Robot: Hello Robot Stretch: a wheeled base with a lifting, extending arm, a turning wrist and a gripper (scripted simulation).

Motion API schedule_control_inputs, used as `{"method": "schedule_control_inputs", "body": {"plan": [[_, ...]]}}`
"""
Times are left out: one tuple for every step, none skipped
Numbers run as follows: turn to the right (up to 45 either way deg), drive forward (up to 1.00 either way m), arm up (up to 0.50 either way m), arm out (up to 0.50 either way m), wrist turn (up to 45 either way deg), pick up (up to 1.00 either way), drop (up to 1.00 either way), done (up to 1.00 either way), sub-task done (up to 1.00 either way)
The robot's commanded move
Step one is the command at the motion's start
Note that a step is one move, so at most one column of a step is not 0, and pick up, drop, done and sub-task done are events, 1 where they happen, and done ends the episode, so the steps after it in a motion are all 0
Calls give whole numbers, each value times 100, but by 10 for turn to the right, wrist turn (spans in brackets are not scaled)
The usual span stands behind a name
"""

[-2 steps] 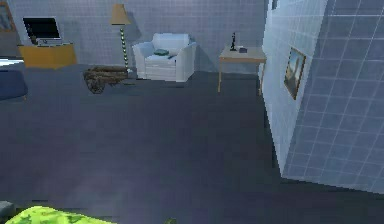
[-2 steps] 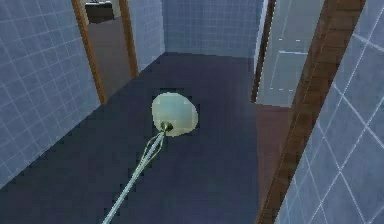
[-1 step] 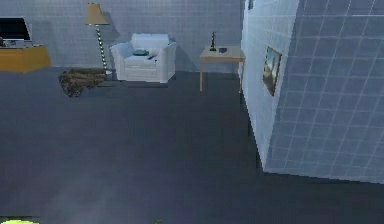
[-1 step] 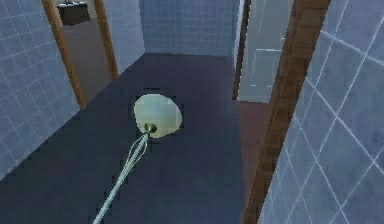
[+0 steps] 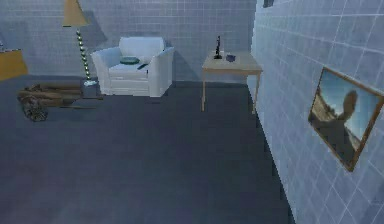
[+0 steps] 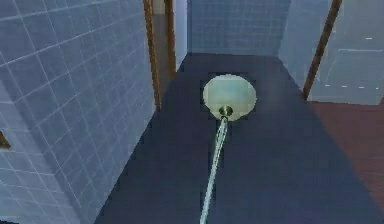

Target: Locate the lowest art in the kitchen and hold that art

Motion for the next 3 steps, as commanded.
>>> {"method": "schedule_control_inputs", "body": {"plan": [[180,0,0,0,0,0,0,0,0],[0,5,0,0,0,0,0,0,0],[-450,0,0,0,0,0,0,0,0]]}}
